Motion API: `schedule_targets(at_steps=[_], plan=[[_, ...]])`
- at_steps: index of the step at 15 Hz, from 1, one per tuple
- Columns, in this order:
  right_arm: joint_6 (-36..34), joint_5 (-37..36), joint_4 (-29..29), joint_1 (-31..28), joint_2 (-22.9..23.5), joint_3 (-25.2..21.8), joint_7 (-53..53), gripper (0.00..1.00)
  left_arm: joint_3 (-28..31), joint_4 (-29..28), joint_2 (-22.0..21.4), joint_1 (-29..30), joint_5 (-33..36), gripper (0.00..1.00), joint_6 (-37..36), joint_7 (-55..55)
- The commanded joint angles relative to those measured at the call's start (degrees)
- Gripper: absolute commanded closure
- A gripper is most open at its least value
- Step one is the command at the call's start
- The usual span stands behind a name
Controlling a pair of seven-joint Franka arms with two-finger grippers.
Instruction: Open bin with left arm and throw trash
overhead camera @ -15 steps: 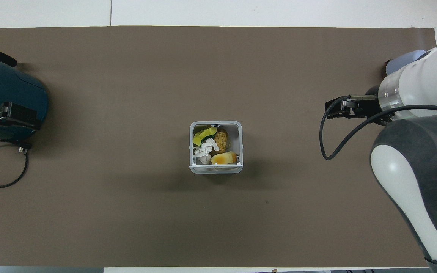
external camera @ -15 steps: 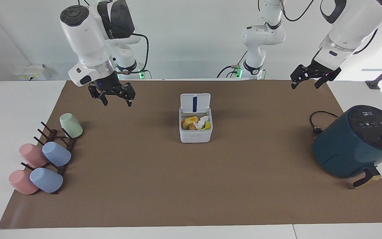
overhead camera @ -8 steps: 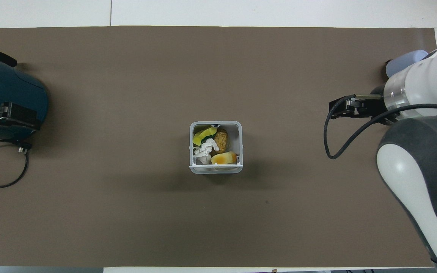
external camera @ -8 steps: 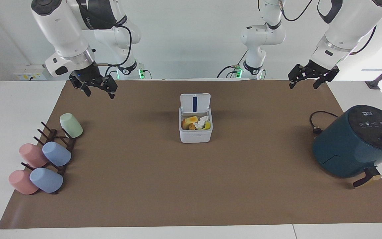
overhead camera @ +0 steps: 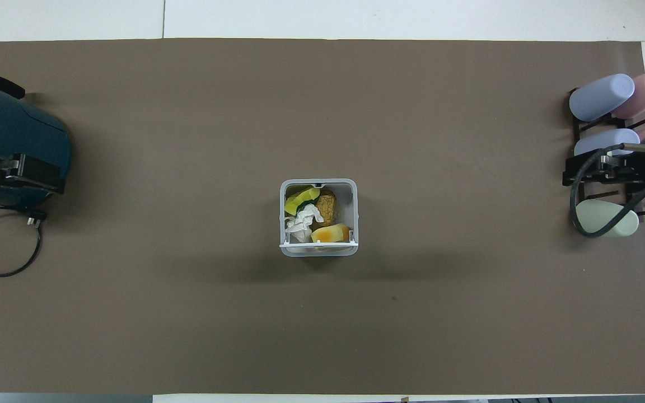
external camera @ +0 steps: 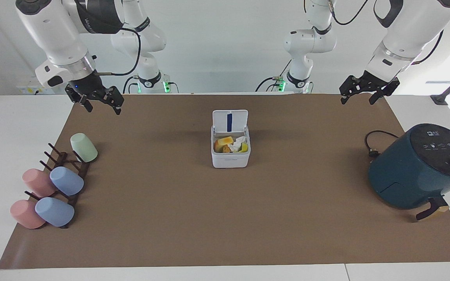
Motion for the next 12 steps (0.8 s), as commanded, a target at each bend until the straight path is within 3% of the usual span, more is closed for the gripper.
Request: schedule_targets(at_steps=[1, 12], plan=[[-0.8, -1.2, 0.7, 0.2, -0.1, 0.7, -1.4, 0.0, 0.3, 0.6, 0.1, -0.6, 1.8, 0.0, -0.4, 0.6], [-0.7, -0.8, 0.8, -0.6, -0.1, 0.7, -1.1, 0.0, 0.3, 0.6, 0.1, -0.6, 1.8, 0.0, -0.4, 0.6]])
